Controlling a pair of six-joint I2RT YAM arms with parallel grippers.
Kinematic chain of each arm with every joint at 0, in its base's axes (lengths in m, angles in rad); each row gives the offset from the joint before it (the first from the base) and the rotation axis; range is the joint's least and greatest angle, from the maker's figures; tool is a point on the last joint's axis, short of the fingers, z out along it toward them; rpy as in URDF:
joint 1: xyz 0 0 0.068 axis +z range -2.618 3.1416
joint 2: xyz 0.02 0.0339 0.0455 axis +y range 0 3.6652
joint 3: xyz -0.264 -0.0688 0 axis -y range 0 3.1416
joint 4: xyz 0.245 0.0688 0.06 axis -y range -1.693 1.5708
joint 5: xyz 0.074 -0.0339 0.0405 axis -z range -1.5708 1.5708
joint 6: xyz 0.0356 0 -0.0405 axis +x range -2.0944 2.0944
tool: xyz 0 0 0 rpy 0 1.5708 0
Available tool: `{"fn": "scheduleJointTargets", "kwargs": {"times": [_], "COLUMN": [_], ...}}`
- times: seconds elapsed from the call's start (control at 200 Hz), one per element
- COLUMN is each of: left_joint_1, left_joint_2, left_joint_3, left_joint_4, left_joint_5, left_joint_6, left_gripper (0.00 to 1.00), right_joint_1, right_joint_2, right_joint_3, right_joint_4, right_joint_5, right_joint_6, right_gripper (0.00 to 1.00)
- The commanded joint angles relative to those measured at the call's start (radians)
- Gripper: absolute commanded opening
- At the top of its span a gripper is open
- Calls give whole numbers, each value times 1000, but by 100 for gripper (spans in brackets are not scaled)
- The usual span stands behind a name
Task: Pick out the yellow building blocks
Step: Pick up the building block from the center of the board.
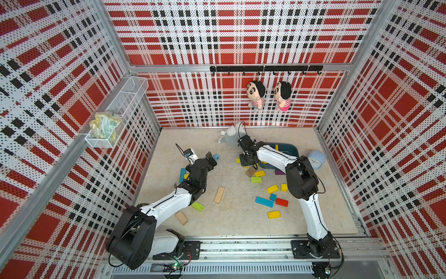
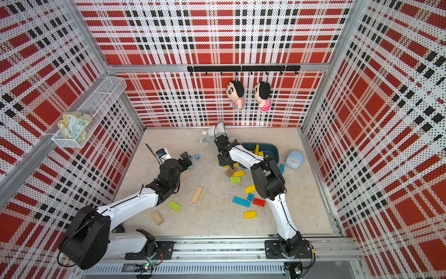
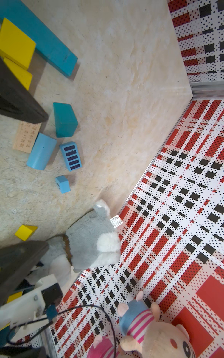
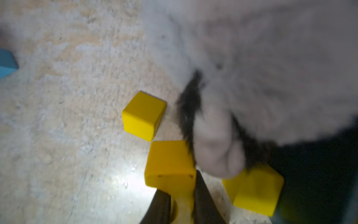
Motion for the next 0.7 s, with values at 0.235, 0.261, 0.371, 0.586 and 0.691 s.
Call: {"fn": "scheduleJointTargets", "kwargs": {"times": [0.235,0.261,0.371,0.586,0.691], "left_joint_1": [2,2,3,6,7], "left_joint_2": [7,10,19,29,28], "left_joint_3": [25,28,39,38,36], "left_joint_4": [11,12,14,43,45], "left_joint_5": [5,7,12,24,26], "left_joint_6": [31,35,43,42,43], "left_gripper": [97,96,97,97,97], "right_joint_1": [-34,-41,-91,-217,-259], "right_joint_2": [-255,-266,-303,-307,-273], "right_joint_3": [-149,-154,-165,-175,-156], "right_joint_4": [56,53,31,-11,-24], "right_joint_5": [-18,-14,2,36,52], "right_joint_6": [40,39,19,-50,-81], "right_gripper": [3,3,3,2,2]}}
